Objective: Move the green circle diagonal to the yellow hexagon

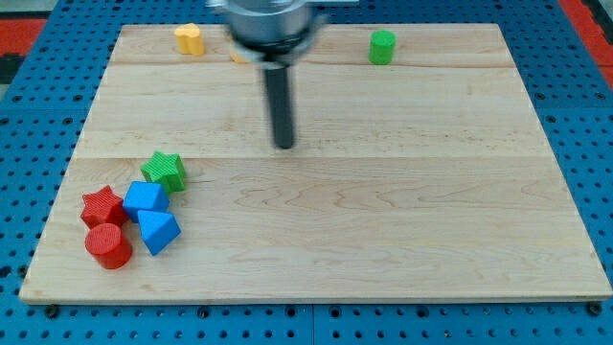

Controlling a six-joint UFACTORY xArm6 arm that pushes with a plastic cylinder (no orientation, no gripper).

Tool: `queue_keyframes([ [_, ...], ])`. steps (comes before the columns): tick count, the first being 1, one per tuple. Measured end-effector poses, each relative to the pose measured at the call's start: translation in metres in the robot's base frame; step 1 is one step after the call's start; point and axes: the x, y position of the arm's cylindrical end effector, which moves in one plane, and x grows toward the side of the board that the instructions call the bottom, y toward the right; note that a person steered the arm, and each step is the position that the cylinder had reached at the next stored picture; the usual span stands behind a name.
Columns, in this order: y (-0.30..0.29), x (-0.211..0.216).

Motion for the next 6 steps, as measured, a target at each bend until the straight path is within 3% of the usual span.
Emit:
queue_keyframes([
  [1,0.123,-0.061],
  [2,0.195,-0.145],
  [3,0.147,-0.188],
  [4,0.080,-0.181],
  [5,0.006,-0.094],
  [6,-0.015,-0.086],
])
